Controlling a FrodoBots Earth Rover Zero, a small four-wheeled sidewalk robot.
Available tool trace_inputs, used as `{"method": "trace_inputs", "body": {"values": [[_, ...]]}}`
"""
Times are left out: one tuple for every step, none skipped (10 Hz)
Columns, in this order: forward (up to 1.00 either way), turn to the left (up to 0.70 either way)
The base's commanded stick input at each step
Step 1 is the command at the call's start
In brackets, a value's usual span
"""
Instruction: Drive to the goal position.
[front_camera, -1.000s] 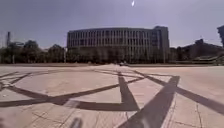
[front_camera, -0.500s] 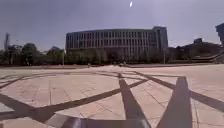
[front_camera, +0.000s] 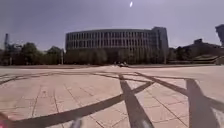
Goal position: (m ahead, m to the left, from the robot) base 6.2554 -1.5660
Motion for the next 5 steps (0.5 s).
{"method": "trace_inputs", "body": {"values": [[1.00, 0.00], [1.00, 0.00], [1.00, 0.00], [1.00, 0.00], [1.00, 0.00]]}}
